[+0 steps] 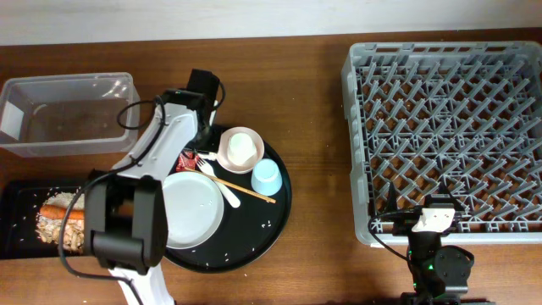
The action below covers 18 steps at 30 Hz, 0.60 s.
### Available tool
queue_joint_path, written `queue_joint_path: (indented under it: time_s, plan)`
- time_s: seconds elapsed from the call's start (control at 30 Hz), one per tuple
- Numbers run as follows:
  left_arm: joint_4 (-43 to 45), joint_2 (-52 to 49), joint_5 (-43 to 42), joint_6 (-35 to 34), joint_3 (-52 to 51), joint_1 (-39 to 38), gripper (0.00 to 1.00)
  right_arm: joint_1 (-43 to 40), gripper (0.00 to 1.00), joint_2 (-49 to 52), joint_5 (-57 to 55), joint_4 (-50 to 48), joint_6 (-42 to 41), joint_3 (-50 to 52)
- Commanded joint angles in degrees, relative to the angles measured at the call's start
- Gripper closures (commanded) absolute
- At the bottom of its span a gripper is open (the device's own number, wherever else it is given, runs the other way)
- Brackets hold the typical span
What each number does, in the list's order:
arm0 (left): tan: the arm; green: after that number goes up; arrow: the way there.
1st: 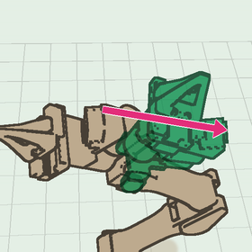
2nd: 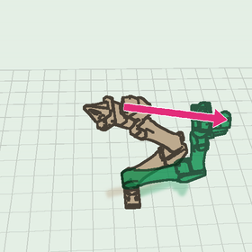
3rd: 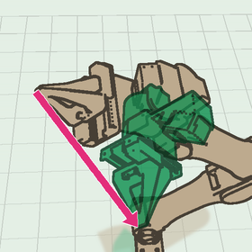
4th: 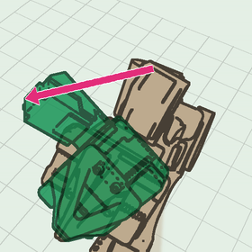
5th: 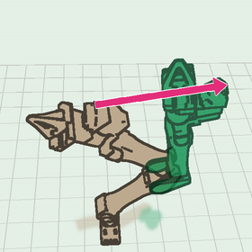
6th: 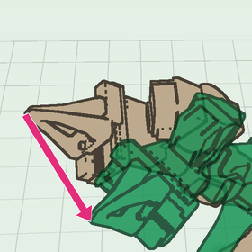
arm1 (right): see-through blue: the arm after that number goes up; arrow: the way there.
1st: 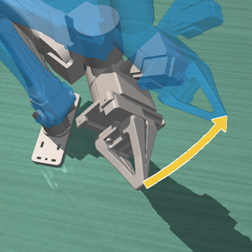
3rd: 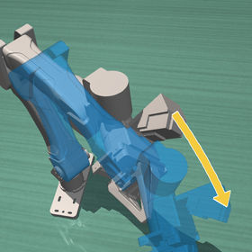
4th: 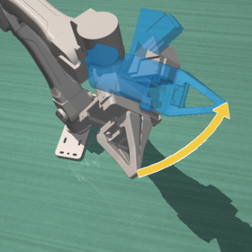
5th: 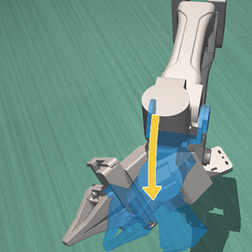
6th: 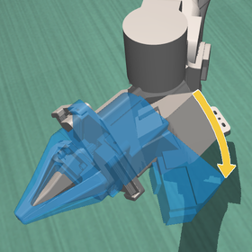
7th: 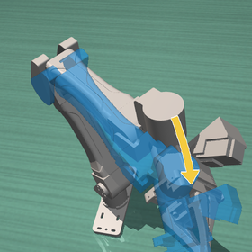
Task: Sort waste into correct bins and load items into the dishwasher rack
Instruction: 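Grasp the white tissue beside the wrapper with the left gripper, then carry the tissue left and release it into the clear plastic bin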
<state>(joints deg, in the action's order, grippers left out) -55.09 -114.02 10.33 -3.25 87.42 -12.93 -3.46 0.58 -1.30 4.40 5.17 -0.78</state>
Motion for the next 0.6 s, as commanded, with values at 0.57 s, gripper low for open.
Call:
queue_joint_path:
  time_s: [0.57]
  plan:
    - [-1.3,6.8,-8.5,-5.1,1.9,4.6,0.99,-0.4,0.01,-0.4,-0.5,0.2,0.4,0.5]
